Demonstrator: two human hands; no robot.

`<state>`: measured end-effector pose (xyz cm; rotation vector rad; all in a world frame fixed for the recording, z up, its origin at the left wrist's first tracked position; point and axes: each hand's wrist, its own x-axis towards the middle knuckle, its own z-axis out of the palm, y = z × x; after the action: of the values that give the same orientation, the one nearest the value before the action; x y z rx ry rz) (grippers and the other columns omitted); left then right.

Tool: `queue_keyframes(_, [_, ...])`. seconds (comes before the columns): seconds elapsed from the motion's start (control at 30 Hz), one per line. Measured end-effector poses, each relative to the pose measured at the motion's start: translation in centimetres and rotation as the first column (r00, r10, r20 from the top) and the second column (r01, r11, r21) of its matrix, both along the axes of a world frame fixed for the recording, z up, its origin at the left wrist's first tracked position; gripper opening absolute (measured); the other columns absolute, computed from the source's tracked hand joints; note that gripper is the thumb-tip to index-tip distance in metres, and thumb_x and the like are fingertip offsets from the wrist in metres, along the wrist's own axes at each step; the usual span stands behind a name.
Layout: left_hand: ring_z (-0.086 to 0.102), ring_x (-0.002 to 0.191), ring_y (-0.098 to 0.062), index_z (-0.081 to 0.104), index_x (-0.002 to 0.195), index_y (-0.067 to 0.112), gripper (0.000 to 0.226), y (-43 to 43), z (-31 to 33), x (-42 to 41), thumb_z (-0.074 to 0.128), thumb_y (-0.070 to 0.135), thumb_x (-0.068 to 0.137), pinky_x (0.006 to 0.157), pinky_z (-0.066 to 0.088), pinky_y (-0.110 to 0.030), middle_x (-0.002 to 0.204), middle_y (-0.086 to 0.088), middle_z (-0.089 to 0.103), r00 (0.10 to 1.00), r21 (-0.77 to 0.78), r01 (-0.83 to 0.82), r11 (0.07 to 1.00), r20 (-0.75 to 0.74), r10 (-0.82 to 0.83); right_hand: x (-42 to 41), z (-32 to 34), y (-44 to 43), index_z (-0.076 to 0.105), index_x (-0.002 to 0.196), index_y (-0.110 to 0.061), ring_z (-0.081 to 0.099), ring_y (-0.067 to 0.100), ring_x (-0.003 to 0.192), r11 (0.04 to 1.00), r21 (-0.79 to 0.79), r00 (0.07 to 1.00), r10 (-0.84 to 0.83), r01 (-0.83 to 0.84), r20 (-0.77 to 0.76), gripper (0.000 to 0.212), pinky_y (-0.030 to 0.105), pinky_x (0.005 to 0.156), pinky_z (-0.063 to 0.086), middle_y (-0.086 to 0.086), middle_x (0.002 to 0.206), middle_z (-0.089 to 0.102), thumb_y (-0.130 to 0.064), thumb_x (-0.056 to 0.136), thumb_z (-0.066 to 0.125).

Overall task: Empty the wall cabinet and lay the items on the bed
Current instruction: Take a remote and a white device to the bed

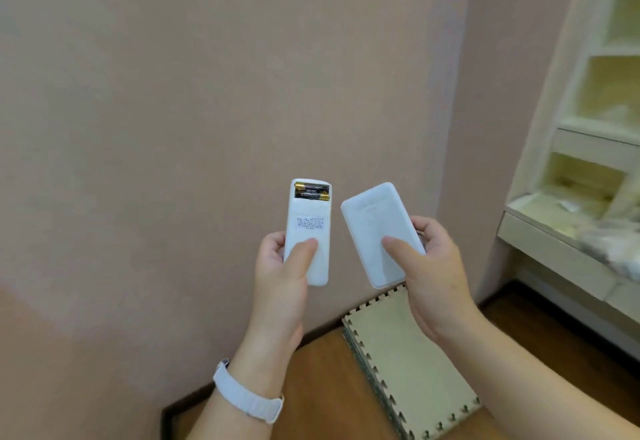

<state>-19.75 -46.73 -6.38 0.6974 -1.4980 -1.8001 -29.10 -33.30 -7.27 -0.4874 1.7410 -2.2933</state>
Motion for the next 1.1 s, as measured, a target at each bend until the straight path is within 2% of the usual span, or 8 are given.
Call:
queue_keyframes(0.1, [0.066, 0.071, -0.009, 0.053, 0.108, 0.013, 0.018, 5.4, -0.5, -5.0, 0.059, 0.009, 0.091, 0.059, 0.048, -0.027, 0.095, -0.003, 0.070, 0.995, 0.008, 0.096, 0.995, 0.013, -0.097, -3.5, -0.2, 6.2, 0.062, 0.099, -0.021, 0.066, 0.016, 0.080, 0.995, 0.031, 0.995, -0.097, 0.097, 0.006, 0.026, 0.033, 0.064, 0.051, -0.004, 0.090, 0.070, -0.022, 0.073, 0.068])
queue_keyframes(0.23, [0.067, 0.067, -0.005, 0.050, 0.110, 0.014, 0.021, 11.7, -0.5, -11.4, 0.058, 0.009, 0.092, 0.053, 0.050, -0.024, 0.097, -0.003, 0.069, 0.963, 0.035, 0.258, 0.965, 0.065, -0.260, -8.2, -0.3, 14.0, 0.061, 0.098, -0.023, 0.064, 0.019, 0.081, 0.967, 0.032, 0.966, -0.253, 0.252, 0.051, 0.030, 0.034, 0.062, 0.047, -0.001, 0.094, 0.068, -0.027, 0.068, 0.066])
queue_keyframes(0.33, [0.066, 0.076, -0.013, 0.051, 0.106, 0.016, 0.018, 15.6, -0.8, -16.0, 0.059, 0.009, 0.092, 0.063, 0.052, -0.030, 0.098, -0.004, 0.068, 0.934, 0.037, 0.344, 0.938, 0.092, -0.346, -11.3, -1.0, 18.4, 0.062, 0.098, -0.025, 0.066, 0.022, 0.086, 0.933, 0.026, 0.928, -0.359, 0.359, 0.097, 0.030, 0.042, 0.066, 0.051, 0.000, 0.097, 0.069, -0.027, 0.068, 0.067])
queue_keyframes(0.5, [0.065, 0.083, -0.018, 0.052, 0.105, 0.017, 0.018, 20.7, -2.3, -23.1, 0.061, 0.010, 0.091, 0.075, 0.051, -0.039, 0.099, -0.006, 0.070, 0.861, 0.054, 0.482, 0.875, 0.156, -0.484, -15.8, -3.0, 24.2, 0.060, 0.100, -0.021, 0.066, 0.025, 0.087, 0.855, 0.032, 0.842, -0.516, 0.518, 0.157, 0.022, 0.040, 0.063, 0.051, 0.005, 0.101, 0.067, -0.015, 0.081, 0.070])
queue_keyframes(0.6, [0.063, 0.079, -0.016, 0.052, 0.105, 0.016, 0.017, 23.3, -3.5, -27.9, 0.060, 0.011, 0.091, 0.067, 0.048, -0.032, 0.097, -0.005, 0.069, 0.812, 0.083, 0.557, 0.826, 0.154, -0.563, -18.5, -4.2, 27.4, 0.059, 0.100, -0.022, 0.065, 0.026, 0.088, 0.800, 0.082, 0.784, -0.599, 0.595, 0.162, 0.019, 0.040, 0.064, 0.051, 0.004, 0.099, 0.065, -0.009, 0.087, 0.066])
queue_keyframes(0.8, [0.064, 0.088, -0.021, 0.051, 0.107, 0.016, 0.019, 28.1, -5.4, -38.1, 0.059, 0.011, 0.092, 0.068, 0.049, -0.032, 0.105, -0.009, 0.068, 0.687, 0.152, 0.697, 0.701, 0.140, -0.713, -25.6, -4.9, 32.3, 0.058, 0.104, -0.022, 0.064, 0.030, 0.095, 0.676, 0.165, 0.658, -0.737, 0.718, 0.153, 0.023, 0.045, 0.073, 0.054, 0.006, 0.103, 0.063, -0.014, 0.085, 0.069])
queue_keyframes(0.93, [0.066, 0.095, -0.022, 0.052, 0.108, 0.019, 0.021, 31.0, -6.2, -45.1, 0.061, 0.010, 0.091, 0.078, 0.054, -0.039, 0.109, -0.009, 0.067, 0.610, 0.195, 0.757, 0.624, 0.132, -0.781, -30.1, -4.4, 34.8, 0.059, 0.102, -0.025, 0.063, 0.028, 0.094, 0.571, 0.219, 0.561, -0.820, 0.791, 0.110, 0.032, 0.048, 0.074, 0.055, 0.005, 0.103, 0.063, -0.028, 0.073, 0.069])
queue_keyframes(1.1, [0.066, 0.096, -0.019, 0.050, 0.112, 0.017, 0.023, 37.9, -6.7, -50.8, 0.059, 0.009, 0.093, 0.079, 0.054, -0.036, 0.108, -0.007, 0.067, 0.477, 0.227, 0.844, 0.486, 0.096, -0.874, -32.7, -5.1, 40.3, 0.059, 0.103, -0.023, 0.063, 0.025, 0.092, 0.476, 0.215, 0.457, -0.879, 0.853, 0.134, 0.021, 0.042, 0.071, 0.054, 0.003, 0.102, 0.062, -0.010, 0.088, 0.065])
